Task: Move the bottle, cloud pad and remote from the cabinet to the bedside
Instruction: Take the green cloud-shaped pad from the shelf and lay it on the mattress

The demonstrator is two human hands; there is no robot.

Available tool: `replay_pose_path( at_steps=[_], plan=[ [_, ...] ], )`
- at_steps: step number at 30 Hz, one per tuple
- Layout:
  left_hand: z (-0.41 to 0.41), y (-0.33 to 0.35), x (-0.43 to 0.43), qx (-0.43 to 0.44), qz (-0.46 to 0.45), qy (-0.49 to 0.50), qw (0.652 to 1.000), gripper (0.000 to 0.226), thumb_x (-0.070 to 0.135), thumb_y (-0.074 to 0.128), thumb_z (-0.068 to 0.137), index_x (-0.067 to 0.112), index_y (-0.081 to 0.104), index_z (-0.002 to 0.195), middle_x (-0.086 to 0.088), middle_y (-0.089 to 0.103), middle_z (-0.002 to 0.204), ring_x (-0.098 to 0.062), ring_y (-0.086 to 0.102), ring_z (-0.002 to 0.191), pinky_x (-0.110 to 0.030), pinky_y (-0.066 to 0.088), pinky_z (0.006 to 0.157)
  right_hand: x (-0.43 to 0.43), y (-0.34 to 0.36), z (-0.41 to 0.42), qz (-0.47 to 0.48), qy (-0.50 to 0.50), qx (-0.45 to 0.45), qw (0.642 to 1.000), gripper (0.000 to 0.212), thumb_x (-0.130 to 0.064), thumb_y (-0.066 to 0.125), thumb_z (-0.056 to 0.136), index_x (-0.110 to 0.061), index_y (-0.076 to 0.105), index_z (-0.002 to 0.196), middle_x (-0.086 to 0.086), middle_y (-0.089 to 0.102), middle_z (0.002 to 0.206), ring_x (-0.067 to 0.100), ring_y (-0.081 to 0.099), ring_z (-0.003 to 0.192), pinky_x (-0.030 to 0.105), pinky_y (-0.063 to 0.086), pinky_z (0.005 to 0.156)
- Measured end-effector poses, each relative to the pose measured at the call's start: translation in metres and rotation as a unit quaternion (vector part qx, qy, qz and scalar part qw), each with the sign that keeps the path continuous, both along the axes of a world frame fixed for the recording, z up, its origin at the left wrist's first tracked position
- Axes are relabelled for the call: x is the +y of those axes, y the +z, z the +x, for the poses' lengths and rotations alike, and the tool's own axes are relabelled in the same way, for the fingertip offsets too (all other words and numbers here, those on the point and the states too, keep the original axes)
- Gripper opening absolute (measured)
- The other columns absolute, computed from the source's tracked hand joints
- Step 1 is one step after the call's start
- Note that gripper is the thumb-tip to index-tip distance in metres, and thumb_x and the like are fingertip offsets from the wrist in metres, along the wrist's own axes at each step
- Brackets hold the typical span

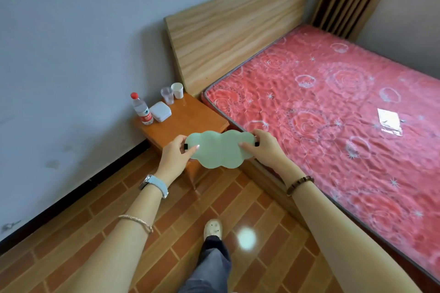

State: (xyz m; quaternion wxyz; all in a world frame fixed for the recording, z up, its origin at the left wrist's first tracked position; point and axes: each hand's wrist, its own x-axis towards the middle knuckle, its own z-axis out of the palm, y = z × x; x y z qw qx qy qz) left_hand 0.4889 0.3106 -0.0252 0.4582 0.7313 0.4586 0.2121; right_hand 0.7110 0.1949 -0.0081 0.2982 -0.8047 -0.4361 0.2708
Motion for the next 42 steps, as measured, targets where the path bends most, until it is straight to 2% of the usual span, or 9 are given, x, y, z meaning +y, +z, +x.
replay_pose_path(
  at_steps=[4, 6, 11, 15, 20, 30, 37, 40, 42],
  plan=[
    [0.026, -0.003, 0.061, 0.0, -0.013, 0.003, 1.0, 0.021, 0.03, 0.063, 0.088, 0.017, 0.058, 0.104, -0.001, 0.066, 0.099, -0.014, 0.065, 0.089, -0.023, 0.056, 0.07, 0.062, 0.003, 0.026, -0.009, -0.002, -0.009, 1.0, 0.02, -0.032, 0.067, 0.086, -0.016, 0.054, 0.085, -0.006, 0.051, 0.073, 0.011, 0.049, 0.064, 0.019, 0.033, 0.052],
    [0.037, -0.004, 0.089, 0.005, -0.015, 0.002, 1.0, 0.021, 0.03, 0.063, 0.088, 0.018, 0.057, 0.104, 0.0, 0.066, 0.099, -0.013, 0.065, 0.088, -0.02, 0.056, 0.068, 0.088, 0.002, 0.036, -0.005, -0.009, -0.006, 1.0, 0.021, -0.031, 0.067, 0.086, -0.016, 0.053, 0.082, -0.006, 0.05, 0.07, 0.009, 0.046, 0.06, 0.019, 0.032, 0.051],
    [0.064, -0.004, 0.14, 0.011, -0.03, 0.012, 0.999, 0.023, 0.029, 0.061, 0.089, 0.02, 0.054, 0.109, 0.001, 0.063, 0.104, -0.012, 0.064, 0.088, -0.014, 0.053, 0.063, 0.139, -0.005, 0.056, -0.003, -0.015, 0.005, 1.0, 0.024, -0.03, 0.067, 0.087, -0.012, 0.059, 0.099, -0.002, 0.058, 0.084, 0.011, 0.052, 0.07, 0.018, 0.037, 0.054],
    [0.083, -0.01, 0.174, 0.016, -0.045, 0.027, 0.998, 0.035, 0.029, 0.06, 0.089, 0.014, 0.052, 0.12, -0.002, 0.062, 0.11, -0.014, 0.063, 0.091, -0.021, 0.056, 0.069, 0.177, -0.011, 0.074, -0.013, -0.013, 0.017, 1.0, 0.021, -0.031, 0.065, 0.089, -0.014, 0.056, 0.097, -0.003, 0.058, 0.085, 0.012, 0.055, 0.072, 0.017, 0.038, 0.054],
    [0.111, -0.02, 0.21, 0.025, -0.052, 0.047, 0.997, 0.033, 0.025, 0.058, 0.091, 0.012, 0.049, 0.12, 0.001, 0.056, 0.104, -0.01, 0.06, 0.082, -0.015, 0.055, 0.059, 0.222, -0.025, 0.103, -0.042, 0.007, 0.024, 0.999, 0.019, -0.031, 0.064, 0.089, -0.017, 0.051, 0.087, -0.01, 0.05, 0.074, 0.007, 0.048, 0.063, 0.016, 0.031, 0.052],
    [0.195, -0.048, 0.285, 0.03, -0.065, 0.085, 0.994, 0.036, 0.031, 0.058, 0.09, 0.016, 0.051, 0.122, -0.004, 0.06, 0.113, -0.019, 0.063, 0.097, -0.028, 0.059, 0.072, 0.316, -0.046, 0.198, -0.077, 0.054, 0.04, 0.995, 0.022, -0.029, 0.062, 0.088, -0.008, 0.057, 0.092, 0.008, 0.061, 0.083, 0.016, 0.05, 0.063, 0.025, 0.041, 0.054],
    [0.27, -0.057, 0.334, 0.01, -0.075, 0.107, 0.991, 0.039, 0.028, 0.057, 0.091, 0.015, 0.049, 0.127, 0.003, 0.056, 0.108, -0.015, 0.058, 0.096, -0.013, 0.047, 0.065, 0.364, -0.068, 0.256, -0.095, 0.06, 0.079, 0.991, 0.027, -0.028, 0.063, 0.088, -0.012, 0.06, 0.109, 0.004, 0.065, 0.098, 0.022, 0.064, 0.085, 0.024, 0.051, 0.062],
    [0.295, -0.063, 0.356, -0.02, -0.089, 0.146, 0.985, 0.039, 0.028, 0.058, 0.091, 0.018, 0.048, 0.128, 0.008, 0.053, 0.108, -0.013, 0.053, 0.101, -0.013, 0.042, 0.068, 0.38, -0.081, 0.269, -0.08, 0.036, 0.1, 0.991, 0.022, -0.027, 0.065, 0.087, -0.012, 0.062, 0.103, 0.004, 0.064, 0.094, 0.022, 0.065, 0.079, 0.027, 0.053, 0.062],
    [0.31, -0.07, 0.37, -0.059, -0.113, 0.183, 0.975, 0.036, 0.028, 0.06, 0.09, 0.02, 0.049, 0.124, 0.009, 0.057, 0.103, -0.014, 0.058, 0.1, -0.016, 0.047, 0.071, 0.39, -0.092, 0.275, -0.056, -0.002, 0.125, 0.991, 0.019, -0.026, 0.067, 0.087, -0.012, 0.06, 0.098, 0.006, 0.066, 0.093, 0.021, 0.063, 0.075, 0.03, 0.055, 0.062]
  ],
)
